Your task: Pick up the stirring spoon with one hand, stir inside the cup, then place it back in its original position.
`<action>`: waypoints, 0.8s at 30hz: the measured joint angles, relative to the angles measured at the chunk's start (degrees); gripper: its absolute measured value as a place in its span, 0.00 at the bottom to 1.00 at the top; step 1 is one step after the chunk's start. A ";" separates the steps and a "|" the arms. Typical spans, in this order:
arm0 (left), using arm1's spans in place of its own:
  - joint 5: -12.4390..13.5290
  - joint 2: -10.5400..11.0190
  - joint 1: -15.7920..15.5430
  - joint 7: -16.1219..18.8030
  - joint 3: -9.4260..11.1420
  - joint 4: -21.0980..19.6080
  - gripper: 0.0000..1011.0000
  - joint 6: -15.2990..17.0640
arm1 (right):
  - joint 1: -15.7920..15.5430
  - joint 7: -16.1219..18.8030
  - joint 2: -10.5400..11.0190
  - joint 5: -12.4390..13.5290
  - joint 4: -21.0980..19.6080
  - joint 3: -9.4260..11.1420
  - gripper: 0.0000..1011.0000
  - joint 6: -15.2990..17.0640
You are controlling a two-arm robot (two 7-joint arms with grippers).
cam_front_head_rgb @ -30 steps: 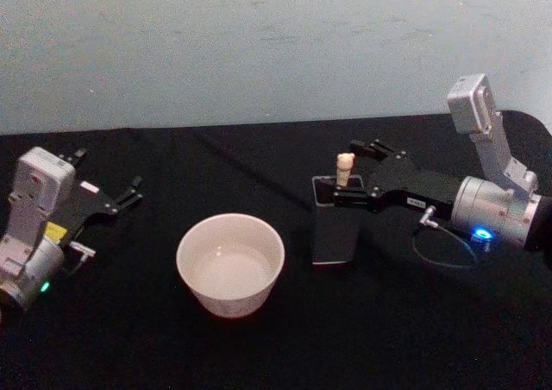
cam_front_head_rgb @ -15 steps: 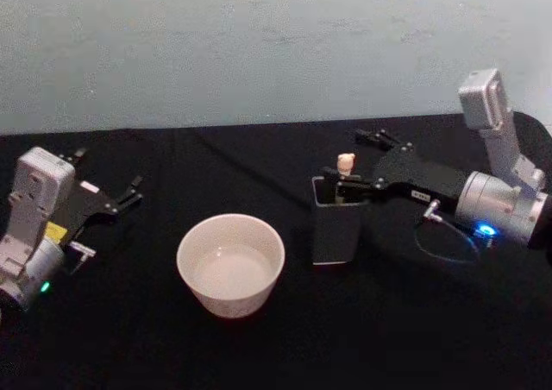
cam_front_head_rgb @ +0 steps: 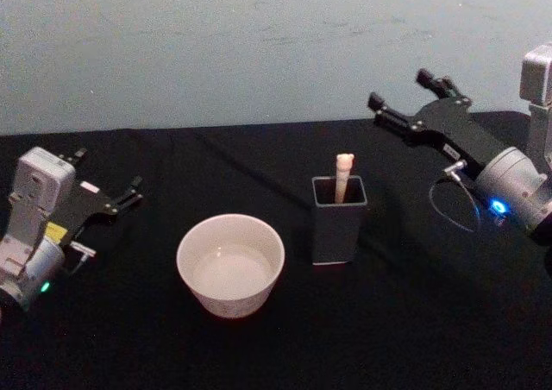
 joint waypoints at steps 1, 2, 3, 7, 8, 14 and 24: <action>0.00 0.00 0.00 0.00 0.00 0.00 0.99 0.00 | -0.57 -3.39 -0.84 -2.21 -0.29 0.43 0.99 -0.79; 0.00 0.00 0.00 0.00 0.00 0.00 0.99 0.00 | -0.80 -5.24 -1.23 -3.41 -0.34 0.59 0.99 -1.16; 0.00 0.00 0.00 0.00 0.00 0.00 0.99 0.00 | -1.04 -6.82 -1.63 -4.55 -0.36 0.72 0.99 -1.52; 0.00 0.00 0.00 0.00 0.00 0.00 0.99 0.00 | -1.82 -16.78 -4.10 -12.88 0.61 0.75 0.99 -2.80; 0.00 0.00 0.00 0.00 0.00 0.00 0.99 0.00 | -1.86 -17.86 -4.46 -13.95 1.00 0.69 0.99 -2.77; 0.00 0.00 0.00 0.00 0.00 0.00 0.99 0.00 | -2.16 -23.20 -6.35 -19.42 4.50 0.02 0.99 -1.55; 0.00 0.00 0.00 0.00 0.00 0.00 0.99 0.00 | -2.58 -23.49 -7.92 -21.55 8.59 -0.14 0.99 0.77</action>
